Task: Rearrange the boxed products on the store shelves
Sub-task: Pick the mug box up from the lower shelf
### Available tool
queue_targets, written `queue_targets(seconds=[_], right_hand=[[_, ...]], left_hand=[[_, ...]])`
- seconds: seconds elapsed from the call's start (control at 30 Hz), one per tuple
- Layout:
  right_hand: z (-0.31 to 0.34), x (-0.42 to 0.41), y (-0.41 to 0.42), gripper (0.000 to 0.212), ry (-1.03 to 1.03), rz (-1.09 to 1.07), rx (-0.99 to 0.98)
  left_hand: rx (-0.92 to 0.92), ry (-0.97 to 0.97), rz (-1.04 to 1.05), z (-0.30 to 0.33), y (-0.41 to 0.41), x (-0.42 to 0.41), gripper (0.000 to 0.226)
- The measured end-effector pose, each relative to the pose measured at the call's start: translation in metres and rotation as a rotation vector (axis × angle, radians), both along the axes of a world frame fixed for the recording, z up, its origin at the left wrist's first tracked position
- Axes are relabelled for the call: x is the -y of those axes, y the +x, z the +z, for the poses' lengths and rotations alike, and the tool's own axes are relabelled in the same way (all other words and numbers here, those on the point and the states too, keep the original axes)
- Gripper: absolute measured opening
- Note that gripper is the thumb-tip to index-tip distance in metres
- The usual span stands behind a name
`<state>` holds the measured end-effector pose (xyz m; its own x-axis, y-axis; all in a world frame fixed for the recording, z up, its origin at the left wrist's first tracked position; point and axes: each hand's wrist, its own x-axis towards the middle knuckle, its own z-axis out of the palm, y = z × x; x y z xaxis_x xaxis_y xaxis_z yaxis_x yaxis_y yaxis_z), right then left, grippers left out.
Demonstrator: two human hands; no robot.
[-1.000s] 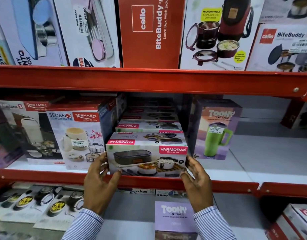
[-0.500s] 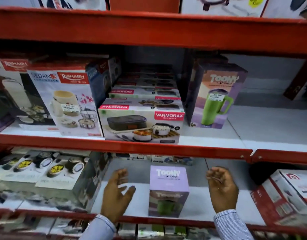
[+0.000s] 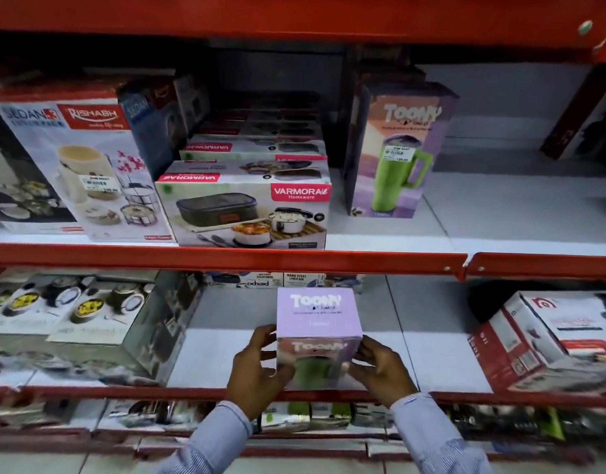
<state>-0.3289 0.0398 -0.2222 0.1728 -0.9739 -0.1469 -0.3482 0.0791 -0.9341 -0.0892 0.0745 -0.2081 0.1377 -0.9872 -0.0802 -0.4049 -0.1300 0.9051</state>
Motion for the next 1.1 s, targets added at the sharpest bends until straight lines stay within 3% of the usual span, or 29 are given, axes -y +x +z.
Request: queue_targets(seconds=[0.2, 0.43, 0.8, 1.1], right_hand=[[0.072, -0.025, -0.018, 0.045, -0.212, -0.071, 0.121], [0.117, -0.029, -0.025, 0.047, -0.358, -0.087, 0.187], [0.210, -0.003, -0.075, 0.037, -0.738, -0.231, 0.270], [0.234, 0.062, -0.091, 0.034, -0.777, -0.259, 0.219]], left_hand=[[0.006, -0.272, 0.034, 0.067, 0.000, -0.024, 0.067], [-0.002, -0.410, 0.093, 0.104, -0.017, -0.025, 0.063], [0.223, -0.846, 0.025, 0.209, -0.084, 0.022, 0.058], [0.119, -0.824, 0.004, 0.220, -0.115, 0.084, 0.063]])
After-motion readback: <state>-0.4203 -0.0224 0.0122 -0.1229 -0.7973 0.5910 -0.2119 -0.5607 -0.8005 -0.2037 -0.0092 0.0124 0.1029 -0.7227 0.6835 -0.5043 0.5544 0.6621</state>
